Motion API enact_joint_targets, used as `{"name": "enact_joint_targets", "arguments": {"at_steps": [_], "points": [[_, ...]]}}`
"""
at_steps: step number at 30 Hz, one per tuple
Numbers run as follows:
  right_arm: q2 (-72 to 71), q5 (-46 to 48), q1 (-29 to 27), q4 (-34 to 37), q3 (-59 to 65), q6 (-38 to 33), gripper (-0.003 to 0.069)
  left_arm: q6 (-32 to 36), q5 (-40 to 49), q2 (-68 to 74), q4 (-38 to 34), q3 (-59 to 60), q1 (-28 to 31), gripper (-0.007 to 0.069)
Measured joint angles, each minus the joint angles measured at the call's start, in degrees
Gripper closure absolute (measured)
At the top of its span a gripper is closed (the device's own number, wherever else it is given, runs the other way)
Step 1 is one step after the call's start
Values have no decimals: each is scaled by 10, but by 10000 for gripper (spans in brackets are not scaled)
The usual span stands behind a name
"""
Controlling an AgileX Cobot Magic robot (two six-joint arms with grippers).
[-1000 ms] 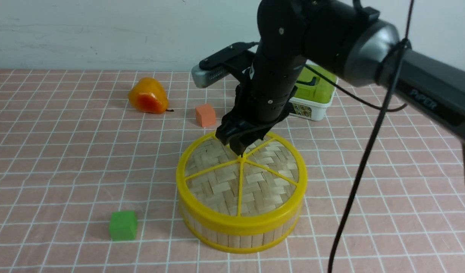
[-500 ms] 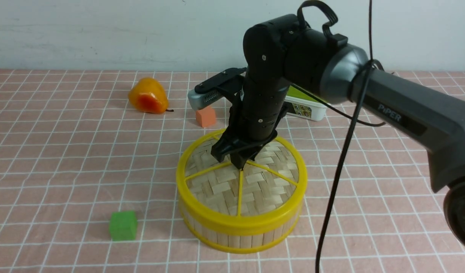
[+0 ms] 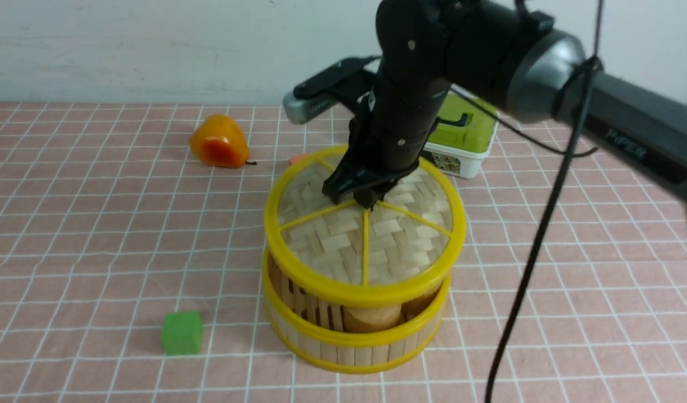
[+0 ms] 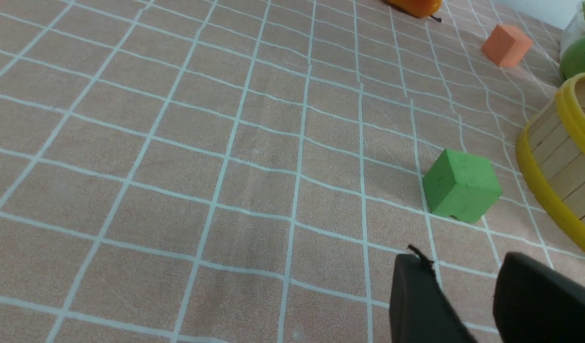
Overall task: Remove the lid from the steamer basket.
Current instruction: Use the right arm to place the steamer lid on the table
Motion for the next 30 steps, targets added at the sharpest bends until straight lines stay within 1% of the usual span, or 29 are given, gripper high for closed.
{"name": "enact_joint_targets", "arguments": {"at_steps": [6, 7, 9, 10, 12, 13, 14, 16, 19, 20, 21, 23, 24, 25, 26, 30], "points": [[-100, 0, -38, -1, 19, -2, 578, 0, 0, 0, 0, 0, 0, 386], [-133, 0, -67, -1, 49, -2, 578, 0, 0, 0, 0, 0, 0, 386], [-161, 1, -97, -1, 82, -2, 578, 0, 0, 0, 0, 0, 0, 386], [-164, 1, -104, -1, 91, -2, 578, 0, 0, 0, 0, 0, 0, 386], [-190, 2, -154, -6, 151, -2, 578, 0, 0, 0, 0, 0, 0, 386], [-194, 2, -162, -6, 162, -2, 578, 0, 0, 0, 0, 0, 0, 386], [-200, 2, -191, -6, 197, -2, 578, 0, 0, 0, 0, 0, 0, 386], [-202, 2, -231, -6, 249, -2, 578, 0, 0, 0, 0, 0, 0, 386], [-202, -5, -267, -2, 308, -2, 578, 0, 0, 0, 0, 0, 0, 386], [-202, -23, -280, 3, 333, -3, 578, 0, 0, 0, 0, 0, 0, 386], [-202, -23, -282, 4, 337, -3, 578, 0, 0, 0, 0, 0, 0, 386], [-198, -74, -300, 22, 383, -3, 578, 0, 0, 0, 0, 0, 0, 386], [-197, -79, -300, 22, 383, -3, 578, 0, 0, 0, 0, 0, 0, 386], [-189, -117, -306, 37, 409, -3, 578, 0, 0, 0, 0, 0, 0, 386], [-183, -134, -307, 43, 420, -3, 578, 0, 0, 0, 0, 0, 0, 386], [-155, -171, -308, 56, 437, -3, 578, 0, 0, 0, 0, 0, 0, 386]]}}
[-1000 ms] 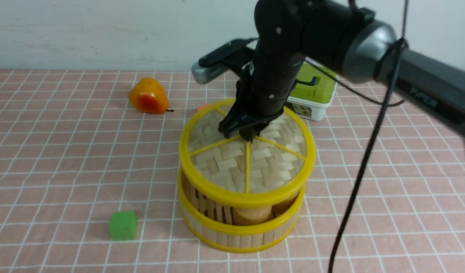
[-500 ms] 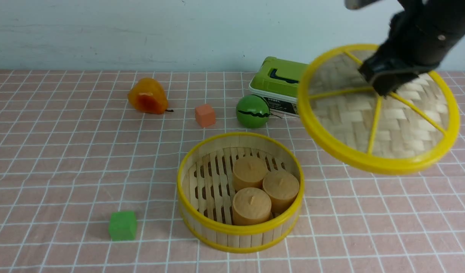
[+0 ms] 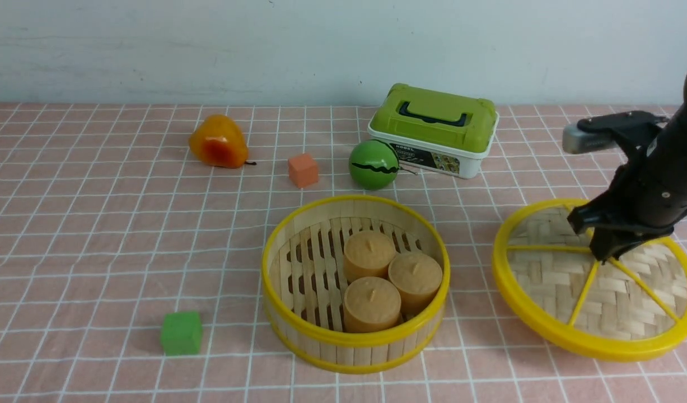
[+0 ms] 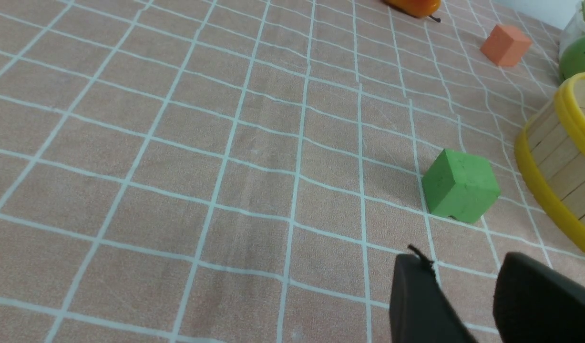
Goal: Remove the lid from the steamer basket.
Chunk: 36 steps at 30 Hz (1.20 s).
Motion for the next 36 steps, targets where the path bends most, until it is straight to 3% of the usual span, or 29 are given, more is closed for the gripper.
{"name": "enact_joint_targets", "arguments": {"at_steps": [11, 13, 16, 20, 24, 30, 33, 36], "points": [[71, -30, 0, 17, 3, 0, 558, 0, 0, 0, 0, 0, 0, 386], [71, -31, 0, 21, 3, 0, 529, 0, 0, 0, 0, 0, 0, 386], [69, -31, 0, 35, 3, 0, 415, 0, 0, 0, 0, 0, 0, 386], [40, -29, 0, 55, 3, 0, 321, 0, 0, 0, 0, 0, 0, 386], [-42, -29, 0, 83, 3, -4, 297, 0, 0, 0, 0, 0, 0, 386], [-216, -30, 0, 138, 13, -56, 337, 0, 1, 0, 0, 0, 0, 386], [-295, -32, 0, 163, 39, -84, 403, 0, 1, 0, 0, 0, 0, 386], [-411, -41, 0, 178, 92, -98, 524, 0, 1, 0, 0, 0, 0, 386]]}}
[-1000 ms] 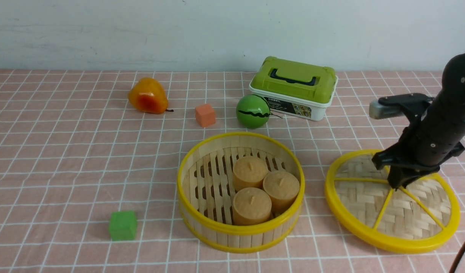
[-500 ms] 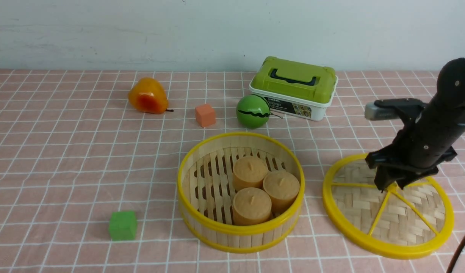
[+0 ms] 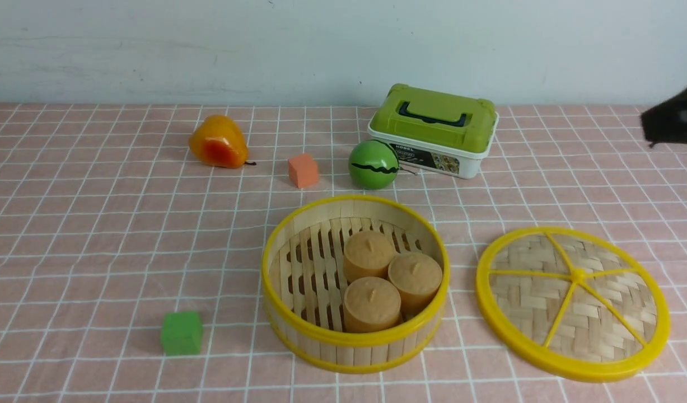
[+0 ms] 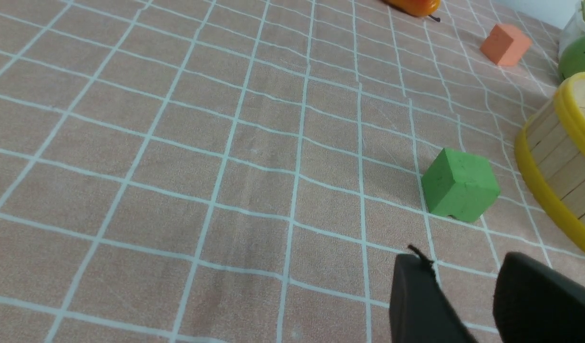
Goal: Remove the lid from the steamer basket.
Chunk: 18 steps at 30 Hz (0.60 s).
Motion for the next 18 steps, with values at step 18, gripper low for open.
{"name": "enact_joint_targets", "arguments": {"at_steps": [18], "points": [[-241, 23, 0, 12, 180, 22, 680, 0, 1, 0, 0, 0, 0, 386]]}}
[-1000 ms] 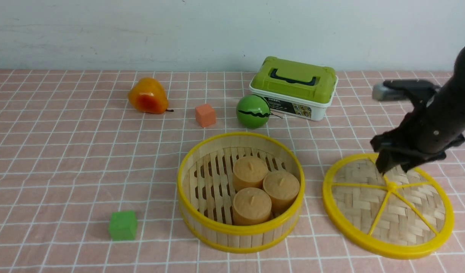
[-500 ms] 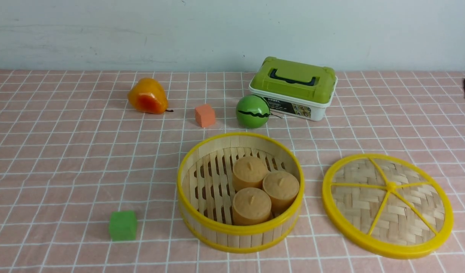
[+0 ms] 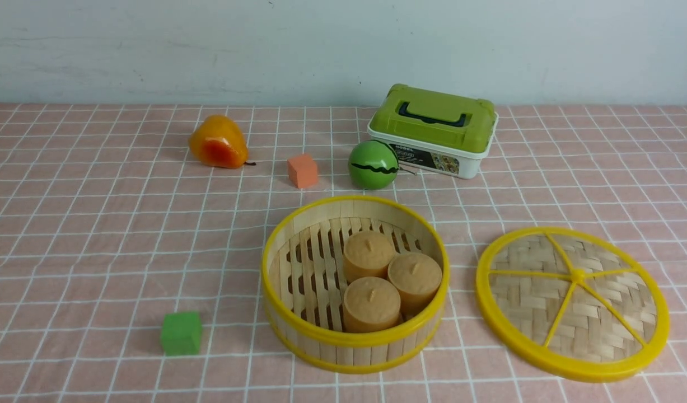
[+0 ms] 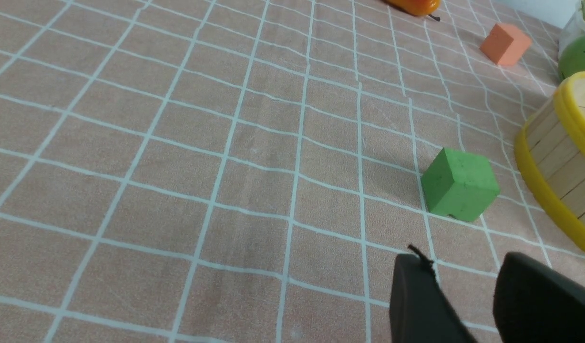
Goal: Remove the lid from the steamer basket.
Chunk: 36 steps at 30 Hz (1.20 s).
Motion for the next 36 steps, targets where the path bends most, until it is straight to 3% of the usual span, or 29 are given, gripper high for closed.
{"name": "enact_joint_targets", "arguments": {"at_steps": [7, 13, 20, 24, 27, 29, 36], "points": [[0, 21, 0, -9, 3, 0, 673, 0, 1, 0, 0, 0, 0, 386], [0, -16, 0, -9, 4, 0, 674, 0, 1, 0, 0, 0, 0, 386], [-39, -157, 0, -9, 92, 0, 683, 0, 1, 0, 0, 0, 0, 386], [-111, -253, 0, -47, 197, 3, 684, 0, 1, 0, 0, 0, 0, 386], [-175, -325, 0, -100, 296, 49, 684, 0, 1, 0, 0, 0, 0, 386], [-228, -374, 0, -160, 365, 122, 684, 0, 1, 0, 0, 0, 0, 386], [-321, -412, 0, -327, 496, 316, 684, 0, 1, 0, 0, 0, 0, 386]]}}
